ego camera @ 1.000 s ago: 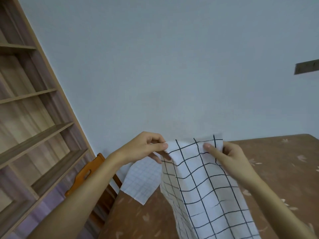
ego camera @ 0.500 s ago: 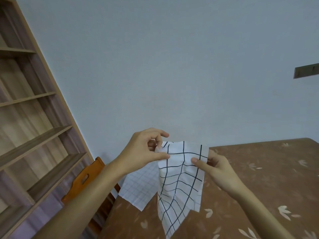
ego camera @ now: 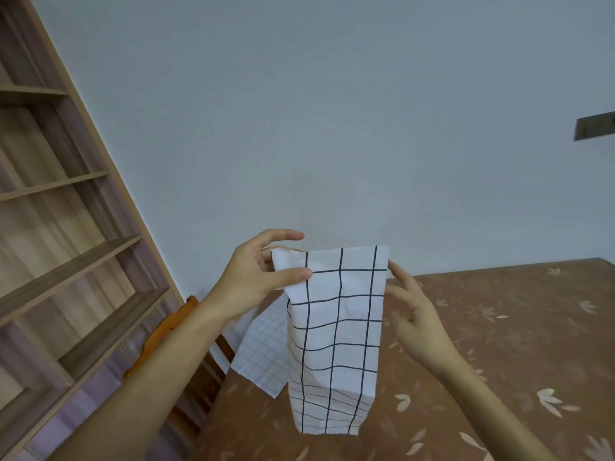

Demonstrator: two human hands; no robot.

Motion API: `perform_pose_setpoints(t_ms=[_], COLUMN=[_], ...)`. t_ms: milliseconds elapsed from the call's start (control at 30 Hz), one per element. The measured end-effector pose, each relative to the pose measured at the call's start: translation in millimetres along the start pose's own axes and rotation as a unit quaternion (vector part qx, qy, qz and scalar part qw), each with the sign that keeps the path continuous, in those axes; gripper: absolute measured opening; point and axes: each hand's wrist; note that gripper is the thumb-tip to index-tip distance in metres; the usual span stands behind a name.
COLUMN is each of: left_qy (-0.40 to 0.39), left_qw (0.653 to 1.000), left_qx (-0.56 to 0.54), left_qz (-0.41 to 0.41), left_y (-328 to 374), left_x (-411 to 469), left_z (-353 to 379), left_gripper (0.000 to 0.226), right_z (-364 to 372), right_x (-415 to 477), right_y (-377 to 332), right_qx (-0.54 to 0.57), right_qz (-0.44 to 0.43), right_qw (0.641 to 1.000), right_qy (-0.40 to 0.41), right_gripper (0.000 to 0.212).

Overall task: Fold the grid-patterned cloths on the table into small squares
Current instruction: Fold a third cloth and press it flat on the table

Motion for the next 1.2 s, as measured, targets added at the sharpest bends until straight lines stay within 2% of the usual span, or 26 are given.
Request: perform_pose_setpoints(t_ms=[67,167,200,233,267,333,367,467,567,700,833,1033,1200], left_qy=[-0.026,-0.045,-0.046,-0.044,-0.041,-0.033,-0.031,-0.038,-0.054,-0.083,-0.131,-0.109,-0.023], left_qw=[0.999,0.996,0.996,0.996,0.996,0.996,0.995,0.995,0.995,0.996,0.989,0.993,0.999], left_qx=[-0.035,-0.054,-0.056,-0.058,-0.059,-0.065,-0.070,-0.076,-0.069,0.028,0.063,0.051,-0.007], left_qz=[-0.024,-0.046,-0.051,-0.054,-0.056,-0.058,-0.059,-0.059,-0.050,-0.019,-0.013,-0.017,-0.024], left_y=[1,-2,-3,-4,-6,-7,-7,-9,-11,-15,-18,-19,-14], left_x=[0,-1,-1,-1,-1,-2,-2,-2,-3,-3,-4,-4,0], left_z=[-4,-6,-5,-5,-4,-3,-3,-4,-8,-11,-6,7,15], left_gripper=[0.053,0.051,0.051,0.050,0.050,0.049,0.049,0.052,0.058,0.058,0.051,0.039,0.030], right_z=[0,3,3,3,3,2,2,2,1,0,-4,-4,-11], right_x=[4,9,10,12,13,16,17,13,13,15,12,1,-14], right_y=[1,2,-1,-3,-7,-14,-19,-32,-31,-30,-38,-50,-56], right_qx=[-0.066,-0.119,-0.130,-0.136,-0.139,-0.153,-0.159,-0.144,-0.101,0.016,-0.018,0.017,0.097], right_qz=[-0.046,-0.033,-0.043,-0.064,-0.101,-0.191,-0.213,-0.218,-0.187,-0.054,-0.044,-0.011,-0.009], right_qw=[0.997,0.992,0.990,0.988,0.984,0.968,0.962,0.964,0.976,0.998,0.998,1.000,0.995], right_qy=[0.021,0.018,0.017,0.025,0.038,0.063,0.064,0.049,0.038,0.002,-0.048,-0.015,0.014], right_gripper=[0.063,0.109,0.116,0.113,0.096,0.050,0.043,0.056,0.045,0.031,0.024,0.015,0.063])
Point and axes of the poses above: each hand's wrist, its own x-axis towards the middle knuckle, its own z-axis out of the palm, y = z × x, and after that the axes turned 8 degrees about z, right-handed
